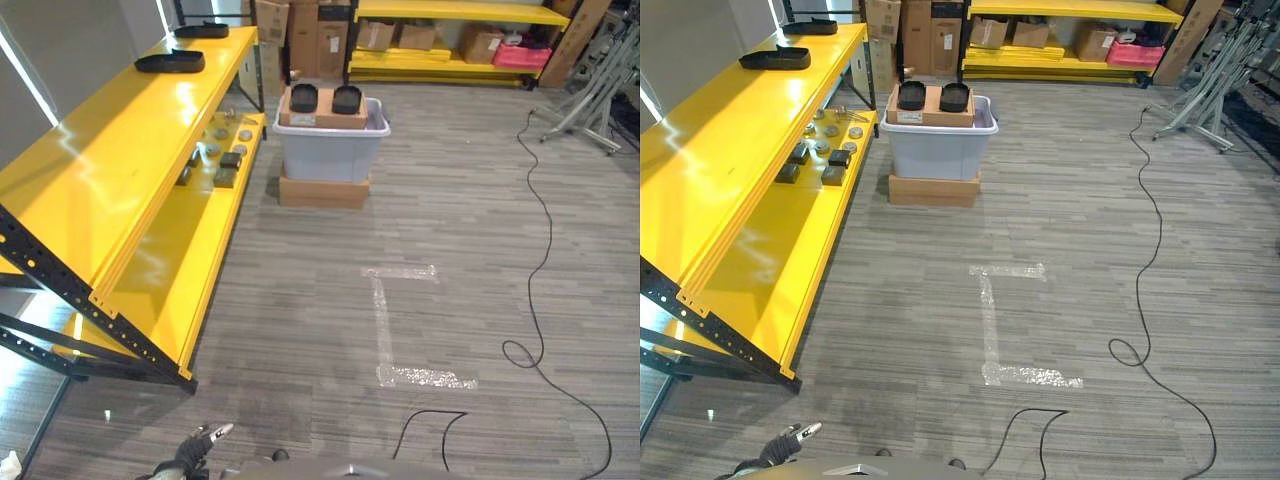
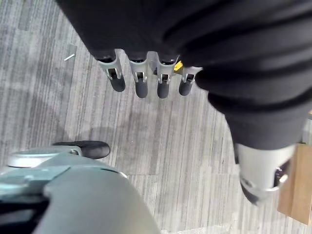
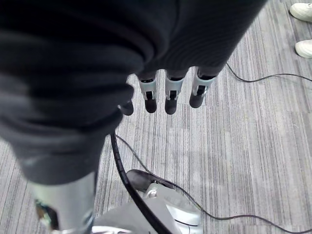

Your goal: Move parts from the plastic box to the shelf.

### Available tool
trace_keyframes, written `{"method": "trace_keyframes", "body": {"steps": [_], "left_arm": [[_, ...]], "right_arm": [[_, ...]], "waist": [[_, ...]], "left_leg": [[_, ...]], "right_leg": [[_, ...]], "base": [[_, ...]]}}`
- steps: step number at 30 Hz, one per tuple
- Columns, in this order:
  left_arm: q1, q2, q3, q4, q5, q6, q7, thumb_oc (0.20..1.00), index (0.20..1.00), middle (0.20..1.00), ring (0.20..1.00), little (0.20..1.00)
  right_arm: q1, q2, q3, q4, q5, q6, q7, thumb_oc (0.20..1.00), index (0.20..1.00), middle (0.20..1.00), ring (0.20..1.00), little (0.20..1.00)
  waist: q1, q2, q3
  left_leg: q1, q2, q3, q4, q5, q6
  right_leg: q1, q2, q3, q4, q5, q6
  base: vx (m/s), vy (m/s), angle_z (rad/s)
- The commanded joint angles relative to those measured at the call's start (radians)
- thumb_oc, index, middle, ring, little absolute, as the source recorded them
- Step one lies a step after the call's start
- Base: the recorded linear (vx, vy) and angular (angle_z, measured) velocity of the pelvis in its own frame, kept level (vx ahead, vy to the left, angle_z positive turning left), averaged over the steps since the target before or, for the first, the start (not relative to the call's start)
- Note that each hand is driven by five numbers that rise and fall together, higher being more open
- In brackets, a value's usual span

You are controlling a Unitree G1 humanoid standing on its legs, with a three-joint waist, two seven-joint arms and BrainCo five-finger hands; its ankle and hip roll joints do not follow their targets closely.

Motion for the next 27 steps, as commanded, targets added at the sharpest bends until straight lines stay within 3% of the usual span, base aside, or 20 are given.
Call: {"method": "trace_keyframes", "body": {"steps": [1, 18, 27], "left_arm": [[-0.038, 0.011, 0.014, 0.049, 0.003, -0.005, -0.024, 1.000, 1.000, 1.000, 1.000, 1.000], [-0.043, -0.001, 0.003, 0.052, -0.042, 0.025, -0.103, 1.000, 1.000, 1.000, 1.000, 1.000], [-0.040, 0.003, 0.012, 0.060, -0.021, 0.033, -0.092, 1.000, 1.000, 1.000, 1.000, 1.000]], "right_arm": [[-0.029, -0.024, 0.020, 0.073, -0.035, -0.006, 0.001, 1.000, 1.000, 1.000, 1.000, 1.000], [-0.026, -0.012, 0.030, 0.073, -0.025, -0.007, -0.015, 1.000, 1.000, 1.000, 1.000, 1.000], [-0.024, -0.011, 0.026, 0.073, -0.003, -0.009, -0.005, 1.000, 1.000, 1.000, 1.000, 1.000]], "waist": [[0.026, -0.014, -0.042], [0.021, -0.012, -0.048], [0.023, -0.012, -0.049]], "left_leg": [[-0.026, 0.002, 0.031, 0.022, -0.094, -0.008], [-0.027, 0.002, 0.030, 0.021, -0.087, -0.011], [-0.029, -0.006, 0.012, 0.022, -0.087, -0.006]], "right_leg": [[-0.026, -0.068, 0.000, 0.017, -0.031, 0.099], [-0.026, -0.067, 0.006, 0.010, -0.024, 0.098], [-0.030, -0.071, 0.017, 0.016, -0.024, 0.100]], "base": [[0.00, 0.000, 0.00], [0.00, 0.000, 0.00], [0.00, 0.000, 0.00]]}}
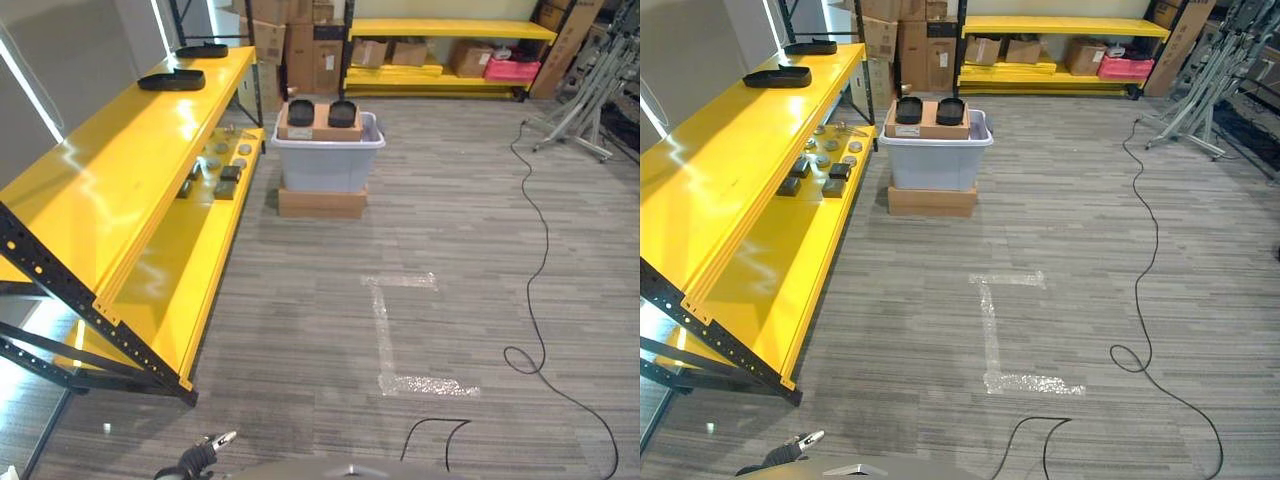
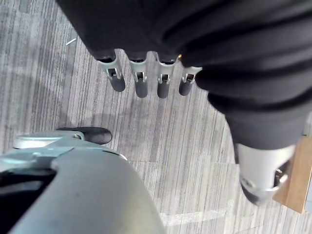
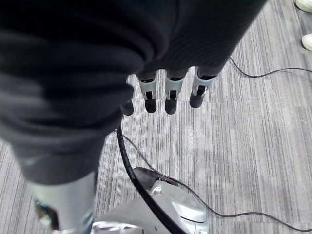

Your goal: Move parts from the plastic box to the shelf.

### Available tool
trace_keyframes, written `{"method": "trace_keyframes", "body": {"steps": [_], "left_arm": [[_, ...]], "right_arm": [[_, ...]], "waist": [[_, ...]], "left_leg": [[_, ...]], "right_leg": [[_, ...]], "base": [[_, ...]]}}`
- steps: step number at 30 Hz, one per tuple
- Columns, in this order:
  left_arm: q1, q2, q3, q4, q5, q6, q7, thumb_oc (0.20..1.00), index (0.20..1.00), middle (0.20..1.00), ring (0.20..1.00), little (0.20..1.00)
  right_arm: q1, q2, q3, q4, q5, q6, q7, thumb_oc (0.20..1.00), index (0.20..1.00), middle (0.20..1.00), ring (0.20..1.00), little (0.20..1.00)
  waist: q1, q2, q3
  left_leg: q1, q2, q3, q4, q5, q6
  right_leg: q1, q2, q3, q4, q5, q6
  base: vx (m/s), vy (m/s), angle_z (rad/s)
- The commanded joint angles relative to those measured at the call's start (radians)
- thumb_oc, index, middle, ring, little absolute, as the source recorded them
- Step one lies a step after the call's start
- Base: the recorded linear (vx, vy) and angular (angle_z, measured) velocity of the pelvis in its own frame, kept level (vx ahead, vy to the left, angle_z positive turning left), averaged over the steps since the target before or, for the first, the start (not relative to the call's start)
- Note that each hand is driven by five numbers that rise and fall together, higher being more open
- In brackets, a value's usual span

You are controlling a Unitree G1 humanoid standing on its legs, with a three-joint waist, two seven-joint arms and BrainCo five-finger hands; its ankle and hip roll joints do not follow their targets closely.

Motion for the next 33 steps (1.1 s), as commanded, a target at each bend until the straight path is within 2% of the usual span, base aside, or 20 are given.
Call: {"method": "trace_keyframes", "body": {"steps": [1, 8, 13, 15, 16, 17, 18, 19, 20, 21, 22, 24, 25, 26, 28, 30, 33], "left_arm": [[-0.040, 0.003, 0.014, 0.056, 0.010, -0.008, 0.001, 1.000, 1.000, 1.000, 1.000, 1.000], [-0.041, 0.003, 0.020, 0.067, 0.026, 0.004, 0.033, 1.000, 1.000, 1.000, 1.000, 1.000], [-0.041, 0.008, 0.006, 0.063, 0.055, 0.011, 0.040, 1.000, 1.000, 1.000, 1.000, 1.000], [-0.043, 0.014, 0.001, 0.059, 0.052, 0.014, 0.039, 1.000, 1.000, 1.000, 1.000, 1.000], [-0.048, 0.022, -0.010, 0.050, 0.059, 0.017, 0.045, 1.000, 1.000, 1.000, 1.000, 1.000], [-0.052, 0.026, -0.017, 0.046, 0.053, 0.015, 0.042, 1.000, 1.000, 1.000, 1.000, 1.000], [-0.054, 0.028, -0.020, 0.044, 0.049, 0.015, 0.042, 1.000, 1.000, 1.000, 1.000, 1.000], [-0.051, 0.033, -0.027, 0.037, 0.036, 0.013, 0.049, 1.000, 1.000, 1.000, 1.000, 1.000], [-0.048, 0.036, -0.027, 0.033, 0.029, 0.012, 0.048, 1.000, 1.000, 1.000, 1.000, 1.000], [-0.044, 0.040, -0.025, 0.028, 0.015, 0.007, 0.046, 1.000, 1.000, 1.000, 1.000, 1.000], [-0.041, 0.044, -0.014, 0.024, 0.012, 0.002, 0.047, 1.000, 1.000, 1.000, 1.000, 1.000], [-0.044, 0.049, -0.003, 0.032, 0.018, -0.001, 0.043, 1.000, 1.000, 1.000, 1.000, 1.000], [-0.043, 0.060, -0.001, 0.039, 0.023, -0.006, 0.036, 1.000, 1.000, 1.000, 1.000, 1.000], [-0.039, 0.066, 0.001, 0.042, 0.028, -0.008, 0.033, 1.000, 1.000, 1.000, 1.000, 1.000], [-0.033, 0.070, 0.006, 0.043, 0.035, -0.012, 0.033, 1.000, 1.000, 1.000, 1.000, 1.000], [-0.025, 0.068, 0.015, 0.045, 0.040, -0.021, 0.047, 1.000, 1.000, 1.000, 1.000, 1.000], [-0.029, 0.055, 0.041, 0.061, 0.030, -0.020, 0.072, 1.000, 1.000, 1.000, 1.000, 1.000]], "right_arm": [[-0.029, -0.012, 0.024, 0.074, 0.002, -0.009, -0.003, 1.000, 1.000, 1.000, 1.000, 1.000], [-0.027, -0.014, 0.009, 0.080, 0.040, -0.008, -0.005, 1.000, 1.000, 1.000, 1.000, 1.000], [-0.029, -0.017, -0.012, 0.076, 0.090, -0.041, -0.007, 1.000, 1.000, 1.000, 1.000, 1.000], [-0.032, -0.017, -0.019, 0.069, 0.113, -0.055, -0.010, 1.000, 1.000, 1.000, 1.000, 1.000], [-0.038, -0.020, -0.025, 0.054, 0.154, -0.062, -0.009, 1.000, 1.000, 1.000, 1.000, 1.000], [-0.040, -0.022, -0.031, 0.045, 0.179, -0.070, -0.010, 1.000, 1.000, 1.000, 1.000, 1.000], [-0.041, -0.024, -0.034, 0.041, 0.189, -0.076, -0.011, 1.000, 1.000, 1.000, 1.000, 1.000], [-0.042, -0.030, -0.038, 0.028, 0.210, -0.086, -0.008, 1.000, 1.000, 1.000, 1.000, 1.000], [-0.043, -0.033, -0.042, 0.022, 0.213, -0.089, -0.005, 1.000, 1.000, 1.000, 1.000, 1.000], [-0.045, -0.039, -0.045, 0.014, 0.207, -0.094, 0.000, 1.000, 1.000, 1.000, 1.000, 1.000], [-0.051, -0.043, -0.045, 0.007, 0.195, -0.109, 0.012, 1.000, 1.000, 1.000, 1.000, 1.000], [-0.049, -0.043, -0.047, 0.007, 0.198, -0.116, 0.022, 1.000, 1.000, 1.000, 1.000, 1.000], [-0.038, -0.038, -0.053, 0.001, 0.200, -0.114, 0.036, 1.000, 1.000, 1.000, 1.000, 1.000], [-0.033, -0.031, -0.059, 0.001, 0.196, -0.111, 0.040, 1.000, 1.000, 1.000, 1.000, 1.000], [-0.024, -0.024, -0.067, 0.002, 0.191, -0.108, 0.041, 1.000, 1.000, 1.000, 1.000, 1.000], [-0.012, -0.019, -0.077, 0.001, 0.173, -0.104, 0.045, 1.000, 1.000, 1.000, 1.000, 1.000], [-0.013, -0.017, -0.080, 0.015, 0.148, -0.094, 0.030, 1.000, 1.000, 1.000, 1.000, 1.000]], "waist": [[0.024, -0.023, -0.010], [0.022, -0.023, -0.007], [0.014, -0.013, 0.006], [0.006, -0.006, 0.017], [-0.001, 0.002, 0.037], [-0.003, 0.007, 0.053], [-0.003, 0.010, 0.061], [-0.003, 0.019, 0.084], [-0.002, 0.020, 0.094], [-0.001, 0.018, 0.106], [0.000, -0.002, 0.125], [-0.001, -0.028, 0.130], [0.004, -0.045, 0.134], [0.011, -0.041, 0.131], [0.013, -0.052, 0.129], [0.011, -0.059, 0.118], [0.001, -0.068, 0.088]], "left_leg": [[-0.029, -0.007, 0.010, 0.022, -0.087, -0.005], [-0.036, -0.017, -0.002, 0.038, -0.096, 0.005], [-0.044, -0.028, -0.021, 0.051, -0.103, 0.029], [-0.048, -0.037, -0.028, 0.053, -0.104, 0.049], [-0.056, -0.051, -0.037, 0.063, -0.107, 0.073], [-0.061, -0.059, -0.042, 0.075, -0.112, 0.086], [-0.064, -0.062, -0.043, 0.082, -0.115, 0.091], [-0.060, -0.070, -0.047, 0.097, -0.133, 0.103], [-0.061, -0.076, -0.043, 0.104, -0.136, 0.108], [-0.065, -0.083, -0.039, 0.114, -0.143, 0.110], [-0.076, -0.092, -0.035, 0.150, -0.162, 0.096], [-0.067, -0.104, -0.049, 0.167, -0.191, 0.083], [-0.045, -0.099, -0.062, 0.187, -0.223, 0.076], [-0.022, -0.082, -0.067, 0.189, -0.246, 0.074], [-0.011, -0.081, -0.063, 0.198, -0.256, 0.077], [0.000, -0.061, -0.067, 0.225, -0.271, 0.071], [0.023, -0.013, -0.049, 0.260, -0.302, 0.044]], "right_leg": [[-0.029, -0.071, 0.013, 0.017, -0.026, 0.101], [-0.041, -0.077, 0.028, 0.042, -0.035, 0.100], [-0.078, -0.086, 0.042, 0.147, -0.071, 0.097], [-0.126, -0.095, 0.044, 0.256, -0.071, 0.101], [-0.217, -0.108, 0.048, 0.417, -0.044, 0.116], [-0.273, -0.117, 0.049, 0.505, -0.011, 0.125], [-0.296, -0.123, 0.049, 0.544, 0.001, 0.125], [-0.354, -0.141, 0.050, 0.658, 0.023, 0.134], [-0.377, -0.150, 0.049, 0.688, 0.034, 0.136], [-0.401, -0.156, 0.037, 0.669, 0.054, 0.140], [-0.385, -0.156, 0.011, 0.459, 0.121, 0.157], [-0.363, -0.162, 0.008, 0.227, 0.153, 0.177], [-0.332, -0.175, -0.008, 0.018, 0.178, 0.184], [-0.333, -0.183, -0.009, -0.001, 0.182, 0.195], [-0.342, -0.206, -0.014, -0.001, 0.213, 0.197], [-0.316, -0.210, -0.018, -0.001, 0.183, 0.192], [-0.285, -0.195, -0.018, 0.056, 0.108, 0.175]], "base": [[0.02, 0.036, -0.01], [0.02, 0.048, -0.03], [0.03, 0.086, -0.05], [0.01, 0.129, -0.04], [-0.02, 0.147, 0.02], [-0.02, 0.149, -0.11], [0.03, 0.135, -0.12], [0.04, 0.113, -0.07], [0.09, 0.085, 0.04], [0.17, -0.117, -0.11], [0.26, -0.215, -0.26], [0.42, -0.328, -0.24], [0.67, -0.403, -0.05], [0.59, -0.359, 0.11], [0.41, -0.217, 0.09], [0.53, -0.277, 0.00], [0.51, -0.247, 0.11]]}}
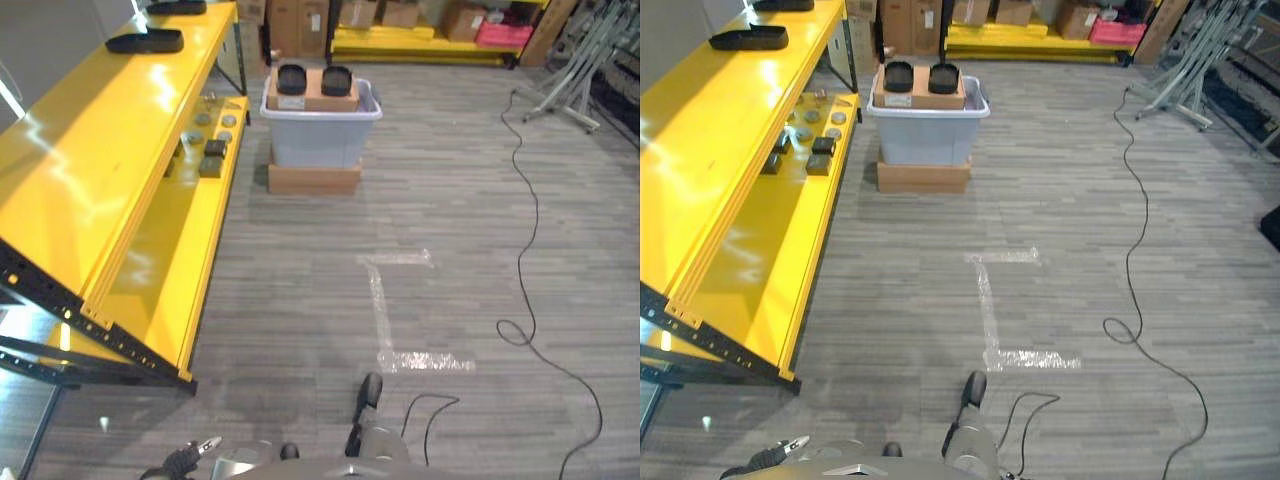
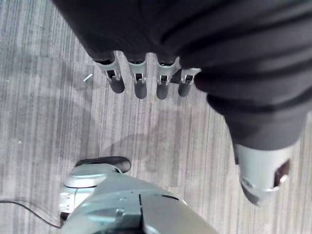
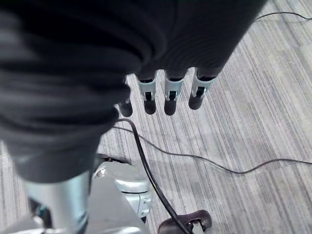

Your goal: Move parts from the plastic box to the shelf.

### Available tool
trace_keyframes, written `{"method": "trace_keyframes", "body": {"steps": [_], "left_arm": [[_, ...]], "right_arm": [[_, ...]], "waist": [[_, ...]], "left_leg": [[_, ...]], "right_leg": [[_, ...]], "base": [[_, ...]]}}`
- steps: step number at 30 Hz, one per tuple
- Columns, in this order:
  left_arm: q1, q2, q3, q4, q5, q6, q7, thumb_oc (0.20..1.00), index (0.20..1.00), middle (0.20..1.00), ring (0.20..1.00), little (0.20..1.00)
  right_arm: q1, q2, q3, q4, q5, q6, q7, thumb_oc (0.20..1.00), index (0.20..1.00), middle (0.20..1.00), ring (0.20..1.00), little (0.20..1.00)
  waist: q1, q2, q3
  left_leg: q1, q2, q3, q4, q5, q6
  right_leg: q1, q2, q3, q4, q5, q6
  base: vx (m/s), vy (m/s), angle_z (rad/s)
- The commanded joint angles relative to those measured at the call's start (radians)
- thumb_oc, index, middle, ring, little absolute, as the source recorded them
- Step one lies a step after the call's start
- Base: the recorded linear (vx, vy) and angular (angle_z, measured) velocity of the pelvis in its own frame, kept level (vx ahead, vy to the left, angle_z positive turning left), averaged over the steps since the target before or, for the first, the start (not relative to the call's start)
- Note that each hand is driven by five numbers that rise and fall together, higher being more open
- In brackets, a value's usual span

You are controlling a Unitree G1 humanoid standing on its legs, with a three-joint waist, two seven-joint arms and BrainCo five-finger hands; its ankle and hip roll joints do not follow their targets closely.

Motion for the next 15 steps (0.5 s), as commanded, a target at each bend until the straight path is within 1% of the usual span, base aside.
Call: {"method": "trace_keyframes", "body": {"steps": [1, 2, 3, 4, 6, 7, 8, 9, 10, 11, 12, 13, 14, 15], "left_arm": [[-0.022, 0.007, 0.014, 0.011, -0.009, -0.040, 0.050, 1.000, 1.000, 1.000, 1.000, 1.000], [-0.023, 0.005, 0.023, 0.015, -0.013, -0.041, 0.050, 1.000, 1.000, 1.000, 1.000, 1.000], [-0.024, -0.001, 0.039, 0.022, -0.020, -0.046, 0.048, 1.000, 1.000, 1.000, 1.000, 1.000], [-0.026, -0.003, 0.052, 0.022, -0.035, -0.051, 0.057, 1.000, 1.000, 1.000, 1.000, 1.000], [-0.028, -0.002, 0.058, 0.021, -0.044, -0.052, 0.060, 1.000, 1.000, 1.000, 1.000, 1.000], [-0.032, -0.001, 0.072, 0.021, -0.061, -0.055, 0.061, 1.000, 1.000, 1.000, 1.000, 1.000], [-0.033, -0.004, 0.079, 0.021, -0.071, -0.056, 0.061, 1.000, 1.000, 1.000, 1.000, 1.000], [-0.036, -0.008, 0.088, 0.022, -0.086, -0.053, 0.059, 1.000, 1.000, 1.000, 1.000, 1.000], [-0.047, -0.011, 0.098, 0.020, -0.093, -0.050, 0.056, 1.000, 1.000, 1.000, 1.000, 1.000], [-0.054, -0.011, 0.102, 0.018, -0.099, -0.048, 0.055, 1.000, 1.000, 1.000, 1.000, 1.000], [-0.057, -0.012, 0.103, 0.017, -0.102, -0.049, 0.055, 1.000, 1.000, 1.000, 1.000, 1.000], [-0.065, -0.012, 0.104, 0.017, -0.109, -0.049, 0.055, 1.000, 1.000, 1.000, 1.000, 1.000], [-0.073, -0.013, 0.103, 0.017, -0.117, -0.051, 0.059, 1.000, 1.000, 1.000, 1.000, 1.000], [-0.091, -0.008, 0.107, 0.023, -0.137, -0.054, 0.062, 1.000, 1.000, 1.000, 1.000, 1.000]], "right_arm": [[-0.028, -0.038, 0.033, 0.023, -0.024, 0.013, -0.024, 1.000, 1.000, 1.000, 1.000, 1.000], [-0.033, -0.039, 0.038, 0.025, -0.028, 0.017, -0.029, 1.000, 1.000, 1.000, 1.000, 1.000], [-0.042, -0.043, 0.048, 0.021, -0.036, 0.029, -0.034, 1.000, 1.000, 1.000, 1.000, 1.000], [-0.050, -0.051, 0.056, 0.014, -0.041, 0.045, -0.038, 1.000, 1.000, 1.000, 1.000, 1.000], [-0.052, -0.054, 0.061, 0.010, -0.037, 0.055, -0.043, 1.000, 1.000, 1.000, 1.000, 1.000], [-0.055, -0.065, 0.069, 0.006, -0.024, 0.072, -0.061, 1.000, 1.000, 1.000, 1.000, 1.000], [-0.053, -0.073, 0.065, 0.004, -0.025, 0.076, -0.068, 1.000, 1.000, 1.000, 1.000, 1.000], [-0.049, -0.084, 0.063, 0.001, -0.025, 0.079, -0.072, 1.000, 1.000, 1.000, 1.000, 1.000], [-0.042, -0.095, 0.057, -0.003, -0.024, 0.081, -0.078, 1.000, 1.000, 1.000, 1.000, 1.000], [-0.039, -0.101, 0.054, -0.006, -0.025, 0.085, -0.080, 1.000, 1.000, 1.000, 1.000, 1.000], [-0.039, -0.103, 0.053, -0.006, -0.024, 0.084, -0.080, 1.000, 1.000, 1.000, 1.000, 1.000], [-0.037, -0.109, 0.051, -0.005, -0.023, 0.084, -0.080, 1.000, 1.000, 1.000, 1.000, 1.000], [-0.038, -0.113, 0.046, 0.001, -0.025, 0.079, -0.077, 1.000, 1.000, 1.000, 1.000, 1.000], [-0.042, -0.114, 0.041, 0.019, -0.047, 0.071, -0.067, 1.000, 1.000, 1.000, 1.000, 1.000]], "waist": [[0.009, -0.019, -0.059], [0.008, -0.020, -0.065], [0.005, -0.019, -0.074], [0.001, -0.017, -0.082], [-0.002, -0.016, -0.085], [-0.006, -0.010, -0.088], [-0.007, -0.009, -0.086], [-0.007, 0.003, -0.082], [0.001, -0.001, -0.069], [0.004, -0.001, -0.064], [0.005, -0.001, -0.060], [0.010, -0.002, -0.052], [0.014, -0.003, -0.044], [0.023, -0.008, -0.027]], "left_leg": [[0.004, 0.114, -0.042, 0.095, -0.111, -0.025], [0.010, 0.128, -0.037, 0.106, -0.115, -0.032], [0.010, 0.162, -0.026, 0.149, -0.095, -0.047], [-0.003, 0.204, -0.007, 0.212, -0.053, -0.065], [-0.015, 0.230, 0.004, 0.253, -0.024, -0.076], [-0.061, 0.283, 0.013, 0.370, 0.043, -0.100], [-0.106, 0.307, 0.011, 0.471, 0.086, -0.111], [-0.146, 0.333, 0.001, 0.565, 0.107, -0.126], [-0.225, 0.316, -0.013, 0.638, 0.117, -0.122], [-0.266, 0.301, -0.023, 0.666, 0.108, -0.115], [-0.280, 0.290, -0.021, 0.664, 0.102, -0.113], [-0.308, 0.265, -0.018, 0.660, 0.090, -0.108], [-0.330, 0.233, -0.004, 0.632, 0.065, -0.098], [-0.348, 0.177, 0.033, 0.493, 0.052, -0.089]], "right_leg": [[0.026, -0.005, 0.027, 0.024, 0.002, 0.058], [0.025, 0.003, 0.031, 0.053, -0.008, 0.049], [0.024, 0.019, 0.034, 0.100, -0.031, 0.028], [0.028, 0.041, 0.031, 0.124, -0.064, 0.001], [0.032, 0.054, 0.030, 0.130, -0.081, -0.014], [0.052, 0.085, 0.023, 0.131, -0.116, -0.051], [0.065, 0.099, 0.016, 0.126, -0.131, -0.071], [0.087, 0.123, 0.009, 0.128, -0.158, -0.084], [0.112, 0.134, 0.004, 0.111, -0.164, -0.101], [0.121, 0.140, 0.001, 0.101, -0.166, -0.106], [0.125, 0.142, 0.000, 0.098, -0.165, -0.106], [0.135, 0.145, -0.001, 0.089, -0.163, -0.106], [0.145, 0.149, 0.000, 0.079, -0.164, -0.102], [0.181, 0.155, 0.001, 0.052, -0.164, -0.088]], "base": [[0.47, -0.223, 0.21], [0.57, -0.281, 0.12], [0.49, -0.264, 0.04], [0.43, -0.242, -0.03], [0.27, -0.183, -0.10], [0.31, -0.244, -0.07], [0.43, -0.286, 0.06], [0.36, -0.214, 0.20], [0.35, -0.154, 0.31], [0.21, -0.085, 0.31], [0.14, -0.020, 0.04], [0.12, 0.006, -0.13], [0.29, 0.029, -0.24], [0.52, 0.163, 0.09]]}}
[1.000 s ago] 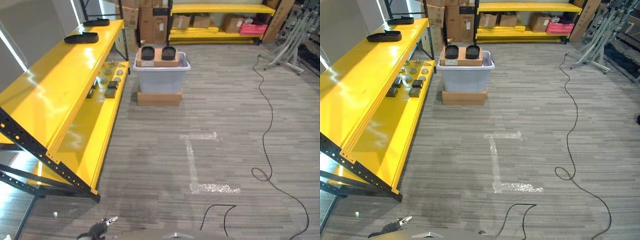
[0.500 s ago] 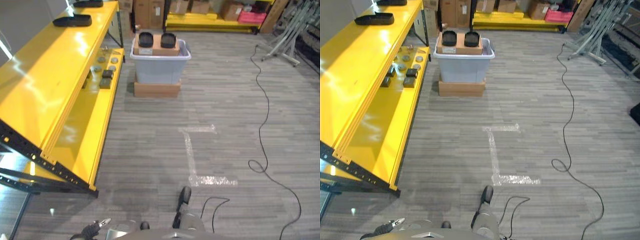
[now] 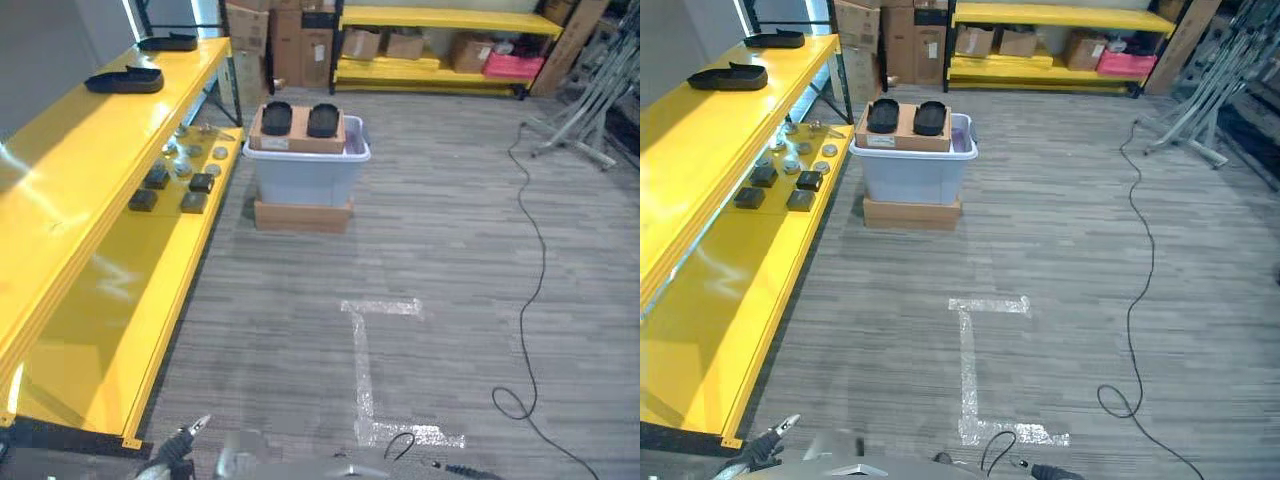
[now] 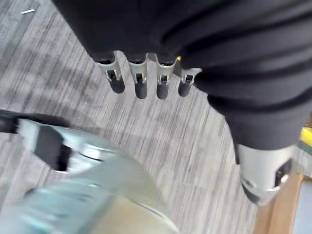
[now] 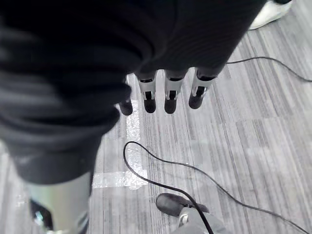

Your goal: Move parts from the plastic box to the shelf.

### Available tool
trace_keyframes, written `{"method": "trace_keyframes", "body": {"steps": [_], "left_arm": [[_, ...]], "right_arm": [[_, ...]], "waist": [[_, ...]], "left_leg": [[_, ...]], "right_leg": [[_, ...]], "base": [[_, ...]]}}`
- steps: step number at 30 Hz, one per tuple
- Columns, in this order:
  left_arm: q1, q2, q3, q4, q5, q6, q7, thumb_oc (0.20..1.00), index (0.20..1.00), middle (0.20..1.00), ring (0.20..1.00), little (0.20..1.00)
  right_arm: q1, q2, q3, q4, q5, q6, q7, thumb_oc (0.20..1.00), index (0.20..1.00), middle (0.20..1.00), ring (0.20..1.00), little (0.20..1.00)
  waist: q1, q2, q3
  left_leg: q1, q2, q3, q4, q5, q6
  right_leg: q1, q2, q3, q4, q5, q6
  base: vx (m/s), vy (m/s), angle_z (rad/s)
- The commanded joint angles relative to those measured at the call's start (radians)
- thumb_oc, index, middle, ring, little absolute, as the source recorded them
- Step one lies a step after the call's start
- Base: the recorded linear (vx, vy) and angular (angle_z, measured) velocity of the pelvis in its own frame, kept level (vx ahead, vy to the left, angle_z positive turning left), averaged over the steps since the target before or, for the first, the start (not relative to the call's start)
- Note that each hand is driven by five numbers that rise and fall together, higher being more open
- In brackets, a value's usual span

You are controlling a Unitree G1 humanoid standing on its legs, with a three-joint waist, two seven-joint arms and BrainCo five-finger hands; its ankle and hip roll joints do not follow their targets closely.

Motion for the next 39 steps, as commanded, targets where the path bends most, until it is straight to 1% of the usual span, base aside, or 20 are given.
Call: {"method": "trace_keyframes", "body": {"steps": [1, 2, 3, 4, 6, 9, 12, 14, 16, 17, 19, 21, 23, 24, 26, 27, 30, 32, 36, 39], "left_arm": [[-0.054, 0.025, -0.017, 0.002, -0.073, -0.028, 0.026, 1.000, 1.000, 1.000, 1.000, 1.000], [-0.043, 0.022, -0.010, 0.007, -0.087, -0.036, 0.028, 1.000, 1.000, 1.000, 1.000, 1.000], [-0.039, 0.022, -0.009, 0.005, -0.091, -0.036, 0.029, 1.000, 1.000, 1.000, 1.000, 1.000], [-0.022, 0.024, -0.005, -0.006, -0.102, -0.039, 0.039, 1.000, 1.000, 1.000, 1.000, 1.000], [-0.003, 0.033, 0.018, -0.013, -0.123, -0.038, 0.030, 1.000, 1.000, 1.000, 1.000, 1.000], [0.007, 0.030, 0.047, -0.015, -0.099, -0.050, 0.036, 1.000, 1.000, 1.000, 1.000, 1.000], [0.018, 0.032, 0.049, -0.003, -0.049, -0.076, 0.043, 1.000, 1.000, 1.000, 1.000, 1.000], [0.016, 0.035, 0.035, -0.008, -0.002, -0.072, 0.030, 1.000, 1.000, 1.000, 1.000, 1.000], [0.012, 0.032, -0.010, -0.013, 0.050, -0.083, 0.023, 1.000, 1.000, 1.000, 1.000, 1.000], [0.014, 0.029, -0.042, -0.023, 0.044, -0.082, 0.022, 1.000, 1.000, 1.000, 1.000, 1.000], [0.016, 0.025, -0.071, -0.036, 0.009, -0.088, 0.029, 1.000, 1.000, 1.000, 1.000, 1.000], [-0.002, 0.032, -0.096, -0.055, -0.042, -0.083, 0.024, 1.000, 1.000, 1.000, 1.000, 1.000], [-0.022, 0.038, -0.096, -0.076, -0.036, -0.067, 0.035, 1.000, 1.000, 1.000, 1.000, 1.000], [-0.024, 0.038, -0.095, -0.079, -0.037, -0.063, 0.037, 1.000, 1.000, 1.000, 1.000, 1.000], [-0.026, 0.043, -0.091, -0.099, -0.042, -0.043, 0.047, 1.000, 1.000, 1.000, 1.000, 1.000], [-0.026, 0.049, -0.092, -0.105, -0.045, -0.034, 0.042, 1.000, 1.000, 1.000, 1.000, 1.000], [-0.012, 0.061, -0.097, -0.107, -0.023, -0.039, 0.031, 1.000, 1.000, 1.000, 1.000, 1.000], [0.018, 0.074, -0.086, -0.106, 0.001, -0.054, 0.008, 1.000, 1.000, 1.000, 1.000, 1.000], [0.032, 0.067, -0.079, -0.100, -0.012, -0.061, 0.008, 1.000, 1.000, 1.000, 1.000, 1.000], [0.032, 0.049, -0.056, -0.073, -0.017, -0.070, 0.001, 1.000, 1.000, 1.000, 1.000, 1.000]], "right_arm": [[0.016, -0.037, -0.019, 0.062, -0.076, -0.006, -0.007, 1.000, 1.000, 1.000, 1.000, 1.000], [0.020, -0.034, -0.022, 0.074, -0.106, -0.015, -0.007, 1.000, 1.000, 1.000, 1.000, 1.000], [0.022, -0.034, -0.023, 0.075, -0.113, -0.019, -0.008, 1.000, 1.000, 1.000, 1.000, 1.000], [0.027, -0.036, -0.020, 0.073, -0.132, -0.026, -0.006, 1.000, 1.000, 1.000, 1.000, 1.000], [0.045, -0.046, -0.010, 0.046, -0.154, -0.026, 0.002, 1.000, 1.000, 1.000, 1.000, 1.000], [0.034, -0.052, 0.033, 0.027, -0.147, -0.027, -0.003, 1.000, 1.000, 1.000, 1.000, 1.000], [0.011, -0.042, 0.046, 0.030, -0.142, -0.047, 0.017, 1.000, 1.000, 1.000, 1.000, 1.000], [0.004, -0.024, 0.047, 0.020, -0.115, -0.058, 0.025, 1.000, 1.000, 1.000, 1.000, 1.000], [-0.004, -0.008, 0.046, -0.002, -0.079, -0.060, 0.026, 1.000, 1.000, 1.000, 1.000, 1.000], [-0.009, -0.001, 0.051, -0.019, -0.076, -0.054, 0.021, 1.000, 1.000, 1.000, 1.000, 1.000], [-0.018, 0.007, 0.062, -0.035, -0.086, -0.049, 0.012, 1.000, 1.000, 1.000, 1.000, 1.000], [-0.028, 0.013, 0.090, -0.040, -0.085, -0.066, 0.013, 1.000, 1.000, 1.000, 1.000, 1.000], [-0.043, 0.010, 0.107, -0.047, -0.074, -0.084, 0.021, 1.000, 1.000, 1.000, 1.000, 1.000], [-0.044, 0.009, 0.108, -0.048, -0.072, -0.086, 0.023, 1.000, 1.000, 1.000, 1.000, 1.000], [-0.057, -0.003, 0.115, -0.062, -0.067, -0.072, 0.032, 1.000, 1.000, 1.000, 1.000, 1.000], [-0.057, -0.008, 0.108, -0.071, -0.070, -0.065, 0.038, 1.000, 1.000, 1.000, 1.000, 1.000], [-0.045, -0.007, 0.086, -0.082, -0.077, -0.058, 0.045, 1.000, 1.000, 1.000, 1.000, 1.000], [-0.020, 0.005, 0.049, -0.078, -0.090, -0.068, 0.048, 1.000, 1.000, 1.000, 1.000, 1.000], [-0.020, 0.002, 0.042, -0.063, -0.118, -0.070, 0.051, 1.000, 1.000, 1.000, 1.000, 1.000], [-0.031, -0.001, 0.059, -0.052, -0.089, -0.065, 0.019, 1.000, 1.000, 1.000, 1.000, 1.000]], "waist": [[0.022, -0.004, 0.064], [0.029, 0.008, 0.062], [0.032, 0.011, 0.062], [0.041, 0.023, 0.065], [0.052, 0.024, 0.081], [0.074, 0.020, 0.076], [0.110, 0.002, 0.067], [0.132, -0.010, 0.046], [0.135, -0.018, 0.025], [0.131, -0.013, 0.018], [0.124, 0.000, 0.015], [0.112, 0.016, 0.029], [0.106, 0.024, 0.047], [0.105, 0.025, 0.049], [0.093, 0.023, 0.056], [0.080, 0.010, 0.059], [0.067, -0.001, 0.070], [0.067, -0.003, 0.072], [0.067, -0.017, 0.053], [0.066, -0.036, 0.026]], "left_leg": [[0.122, -0.101, 0.088, -0.624, -0.009, 0.037], [0.110, -0.101, 0.093, -0.782, 0.073, 0.021], [0.112, -0.099, 0.095, -0.831, 0.106, 0.016], [0.092, -0.083, 0.096, -0.943, 0.195, -0.002], [0.021, -0.062, 0.081, -0.962, 0.230, -0.012], [0.009, -0.048, 0.077, -0.898, 0.226, -0.001], [-0.015, -0.070, 0.050, -0.757, 0.159, 0.029], [0.009, -0.102, 0.046, -0.744, 0.122, 0.057], [0.072, -0.174, 0.039, -0.787, 0.083, 0.113], [0.103, -0.205, 0.033, -0.805, 0.059, 0.144], [0.145, -0.227, 0.037, -0.830, 0.031, 0.178], [0.183, -0.230, 0.030, -0.844, 0.016, 0.188], [0.237, -0.214, 0.008, -0.853, 0.009, 0.164], [0.244, -0.212, 0.006, -0.855, 0.007, 0.161], [0.276, -0.201, -0.008, -0.854, -0.010, 0.146], [0.278, -0.210, -0.014, -0.848, -0.024, 0.152], [0.308, -0.209, -0.048, -0.832, -0.081, 0.159], [0.341, -0.185, -0.068, -0.795, -0.139, 0.162], [0.355, -0.140, -0.059, -0.740, -0.180, 0.138], [0.397, -0.063, -0.057, -0.657, -0.217, 0.081]], "right_leg": [[0.007, -0.023, 0.034, -0.029, 0.010, 0.127], [0.024, -0.012, 0.039, -0.031, 0.008, 0.135], [0.030, -0.010, 0.042, -0.031, 0.006, 0.136], [0.052, 0.001, 0.050, -0.024, -0.003, 0.135], [0.087, 0.000, 0.054, 0.001, -0.025, 0.126], [0.091, -0.014, 0.043, 0.049, -0.076, 0.121], [0.145, -0.052, 0.042, 0.130, -0.179, 0.122], [0.182, -0.086, 0.020, 0.191, -0.204, 0.137], [0.143, -0.145, 0.015, 0.388, -0.111, 0.188], [0.092, -0.174, 0.029, 0.514, -0.055, 0.200], [-0.010, -0.199, 0.053, 0.632, -0.011, 0.200], [-0.099, -0.166, 0.034, 0.596, -0.019, 0.183], [-0.149, -0.120, -0.005, 0.399, -0.001, 0.182], [-0.152, -0.116, -0.008, 0.372, 0.006, 0.183], [-0.168, -0.095, 0.002, 0.162, 0.058, 0.197], [-0.199, -0.107, 0.024, 0.017, 0.135, 0.215], [-0.232, -0.153, 0.074, -0.157, 0.215, 0.253], [-0.263, -0.204, 0.093, -0.170, 0.236, 0.266], [-0.191, -0.207, 0.073, -0.167, 0.201, 0.267], [-0.159, -0.186, 0.067, -0.054, 0.145, 0.235]], "base": [[0.68, 0.243, 0.36], [0.57, 0.242, 0.44], [0.54, 0.198, -0.22], [0.40, 0.138, -0.40], [0.60, 0.252, -0.57], [0.44, 0.209, -0.52], [0.45, 0.185, -0.45], [0.54, 0.272, -0.29], [0.50, 0.389, -0.11], [0.38, 0.377, 0.19], [0.29, 0.270, 0.14], [0.24, 0.053, 0.02], [0.25, -0.116, 0.23], [0.26, -0.138, 0.15], [0.30, -0.169, 0.30], [0.29, -0.162, 0.32], [0.50, -0.236, -0.32], [0.69, -0.328, 0.56], [0.53, -0.280, 0.55], [0.56, -0.315, 0.63]]}}
